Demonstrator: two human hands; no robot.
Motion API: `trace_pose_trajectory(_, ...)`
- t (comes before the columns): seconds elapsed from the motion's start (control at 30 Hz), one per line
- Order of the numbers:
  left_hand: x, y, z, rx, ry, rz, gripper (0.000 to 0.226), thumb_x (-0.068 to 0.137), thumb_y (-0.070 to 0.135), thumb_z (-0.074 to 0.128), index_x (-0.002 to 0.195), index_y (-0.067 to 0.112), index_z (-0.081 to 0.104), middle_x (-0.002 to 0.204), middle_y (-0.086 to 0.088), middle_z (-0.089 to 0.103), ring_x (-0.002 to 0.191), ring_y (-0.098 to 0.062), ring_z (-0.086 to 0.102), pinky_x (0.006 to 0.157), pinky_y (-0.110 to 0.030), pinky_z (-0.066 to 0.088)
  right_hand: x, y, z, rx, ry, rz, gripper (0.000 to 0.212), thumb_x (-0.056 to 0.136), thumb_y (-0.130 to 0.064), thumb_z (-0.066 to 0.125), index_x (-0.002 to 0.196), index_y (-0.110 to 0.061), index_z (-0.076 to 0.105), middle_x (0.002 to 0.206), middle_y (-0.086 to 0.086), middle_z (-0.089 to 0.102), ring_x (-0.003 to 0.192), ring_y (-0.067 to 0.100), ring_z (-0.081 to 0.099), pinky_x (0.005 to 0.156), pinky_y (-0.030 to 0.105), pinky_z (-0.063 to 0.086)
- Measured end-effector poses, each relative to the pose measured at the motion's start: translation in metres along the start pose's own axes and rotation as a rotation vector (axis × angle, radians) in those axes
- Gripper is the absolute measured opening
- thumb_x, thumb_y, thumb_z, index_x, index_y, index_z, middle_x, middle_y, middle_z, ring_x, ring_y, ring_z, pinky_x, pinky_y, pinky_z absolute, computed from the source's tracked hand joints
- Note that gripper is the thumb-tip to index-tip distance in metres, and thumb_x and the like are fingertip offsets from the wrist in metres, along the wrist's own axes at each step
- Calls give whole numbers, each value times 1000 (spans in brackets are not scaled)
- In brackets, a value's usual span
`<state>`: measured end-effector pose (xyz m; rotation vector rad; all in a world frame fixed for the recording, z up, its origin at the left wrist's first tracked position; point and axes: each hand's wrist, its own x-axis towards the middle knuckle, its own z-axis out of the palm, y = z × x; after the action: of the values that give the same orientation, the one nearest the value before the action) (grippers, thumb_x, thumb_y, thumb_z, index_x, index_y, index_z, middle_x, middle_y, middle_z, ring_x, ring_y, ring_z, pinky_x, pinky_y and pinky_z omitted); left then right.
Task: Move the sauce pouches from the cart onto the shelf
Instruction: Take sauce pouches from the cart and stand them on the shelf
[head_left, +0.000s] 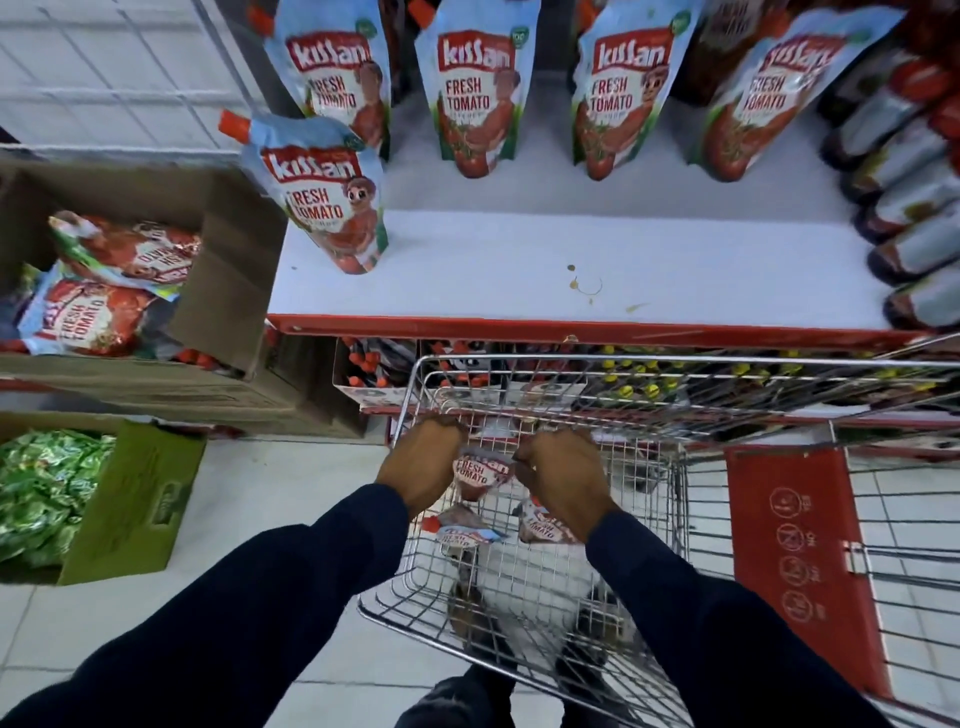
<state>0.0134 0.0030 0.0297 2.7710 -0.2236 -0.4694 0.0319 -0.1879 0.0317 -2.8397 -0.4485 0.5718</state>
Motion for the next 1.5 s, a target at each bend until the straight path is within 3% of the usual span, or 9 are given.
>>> trace_pose_trajectory(0.2,-37,9,-73,-70,217,63,33,80,-2,66,103,23,67,102,-1,67,102,-21,57,81,-39,55,-27,-11,-87,167,197,-106,13,87,-39,66,94,-34,75,87,-16,77,76,4,68,96,38,49)
trace_pose_trajectory(0.3,-47,20,-118,-111,310,89,31,83,2,64,108,19,68,103,-2,68,99,-19,60,82,-33,53,-37,-20,-134,196,274,-139,15,87,-41,67,99,-36,74,93,-19,77,67,-7,61,85,26,53)
trace_pose_trajectory(0.4,-52,33,-162,-150,409,123,28,86,7,67,111,20,69,107,0,72,100,-17,63,85,-30,50,-43,-26,-177,236,337,-160,16,88,-40,67,100,-33,74,93,-17,76,71,-5,61,69,20,51)
trace_pose_trajectory(0.57,-51,53,-225,-144,488,173,21,88,9,67,108,16,71,105,0,74,94,-17,64,78,-24,44,-36,-31,-234,273,494,-183,9,86,-37,69,91,-32,76,83,-14,76,74,3,64,65,28,51)
trace_pose_trajectory(0.7,-33,58,-265,-122,534,195,21,86,5,68,105,14,73,100,-3,75,87,-17,65,68,-17,38,-17,-35,-269,307,600,-209,8,85,-33,72,89,-29,77,77,-12,74,70,4,61,59,25,46)
trace_pose_trajectory(0.97,25,42,-287,-121,523,67,20,84,4,71,104,9,74,99,-10,75,90,-27,66,69,-27,43,35,-44,-285,250,647,-179,12,86,-33,70,87,-22,76,79,-3,77,75,16,68,62,33,54)
trace_pose_trajectory(1.27,61,29,-279,-91,475,-17,25,83,-2,68,104,10,72,103,-14,73,93,-34,68,77,-40,58,67,-55,-271,263,635,-151,11,88,-21,68,94,-16,75,92,6,78,84,25,69,64,25,39)
trace_pose_trajectory(1.4,66,31,-272,-70,457,4,31,87,-4,66,116,7,69,113,-15,71,102,-35,65,86,-40,54,72,-56,-262,272,626,-119,13,91,-21,65,97,-14,74,94,7,77,83,25,68,65,24,37)
trace_pose_trajectory(1.5,68,31,-268,-46,479,25,31,88,-8,61,115,6,68,112,-17,70,101,-36,63,81,-36,53,74,-56,-261,285,624,-102,15,92,-22,64,98,-13,74,96,6,77,83,24,68,66,24,37)
